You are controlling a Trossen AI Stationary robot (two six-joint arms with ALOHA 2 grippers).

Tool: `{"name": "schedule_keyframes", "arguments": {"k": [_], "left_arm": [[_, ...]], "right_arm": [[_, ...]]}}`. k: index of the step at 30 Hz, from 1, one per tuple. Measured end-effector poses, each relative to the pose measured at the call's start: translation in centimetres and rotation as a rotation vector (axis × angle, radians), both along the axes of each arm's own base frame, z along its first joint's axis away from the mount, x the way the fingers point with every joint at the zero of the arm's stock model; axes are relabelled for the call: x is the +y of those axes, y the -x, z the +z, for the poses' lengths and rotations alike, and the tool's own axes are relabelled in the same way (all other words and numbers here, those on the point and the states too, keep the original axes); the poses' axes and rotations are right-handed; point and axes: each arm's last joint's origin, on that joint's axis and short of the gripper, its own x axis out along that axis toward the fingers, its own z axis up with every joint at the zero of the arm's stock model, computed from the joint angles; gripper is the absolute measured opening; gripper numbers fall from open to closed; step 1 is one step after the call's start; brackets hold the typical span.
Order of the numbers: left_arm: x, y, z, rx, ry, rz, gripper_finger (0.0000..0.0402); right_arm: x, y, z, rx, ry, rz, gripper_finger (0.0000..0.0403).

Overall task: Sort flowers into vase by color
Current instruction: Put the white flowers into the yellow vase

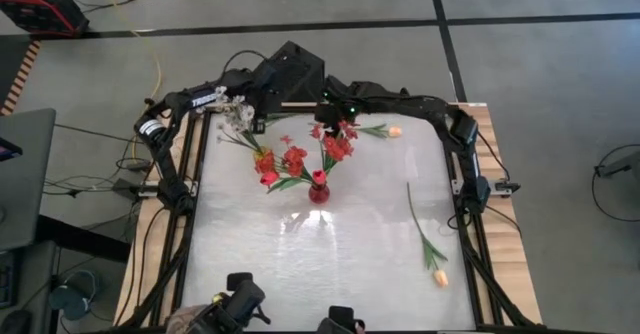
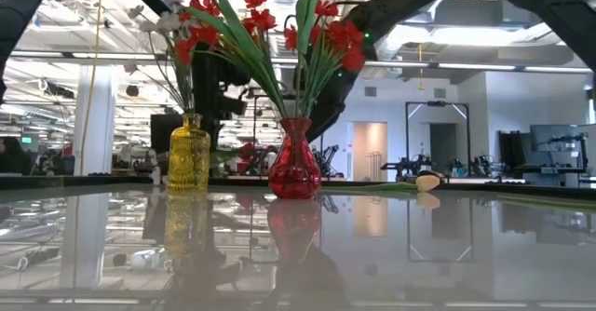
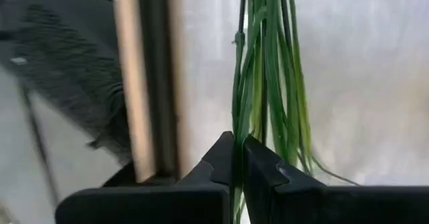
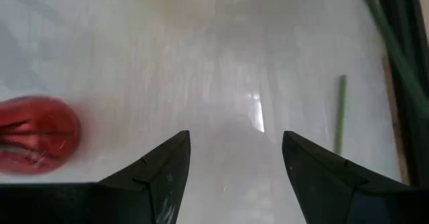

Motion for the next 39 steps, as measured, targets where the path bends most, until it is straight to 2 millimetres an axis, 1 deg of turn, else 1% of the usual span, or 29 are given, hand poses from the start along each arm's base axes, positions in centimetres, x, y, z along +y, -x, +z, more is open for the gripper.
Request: {"name": "schedule_keyframes", "arguments": {"k": [5,11,19,27,33,36,39], "left_arm": [[0.1,0.9,2.2,0.016,-0.113,0.04,0.0],[-0.5,2.2,5.4,-0.055,-0.186,0.055,0.0],[-2.3,4.3,10.8,-0.199,-0.356,0.066,0.0],[-4.7,7.0,16.8,-0.323,-0.646,0.153,0.0],[-6.3,8.8,20.4,-0.581,-0.752,0.201,0.0],[-7.3,9.5,21.7,-0.653,-0.802,0.196,0.0],[-8.6,10.1,22.9,-0.745,-0.812,0.167,0.0]], "right_arm": [[-0.3,0.9,1.1,0.002,0.003,-0.019,0.0264],[-0.1,1.1,1.4,0.008,-0.001,-0.024,0.0264],[-0.1,1.1,1.4,0.013,-0.003,-0.023,0.0264],[0.1,1.4,1.3,0.044,-0.025,-0.031,0.0264],[0.3,1.6,1.7,0.076,0.027,-0.069,0.0264],[0.3,2.0,2.7,0.089,0.101,-0.103,0.0264],[0.4,2.6,4.1,0.101,0.2,-0.156,0.0264]]}}
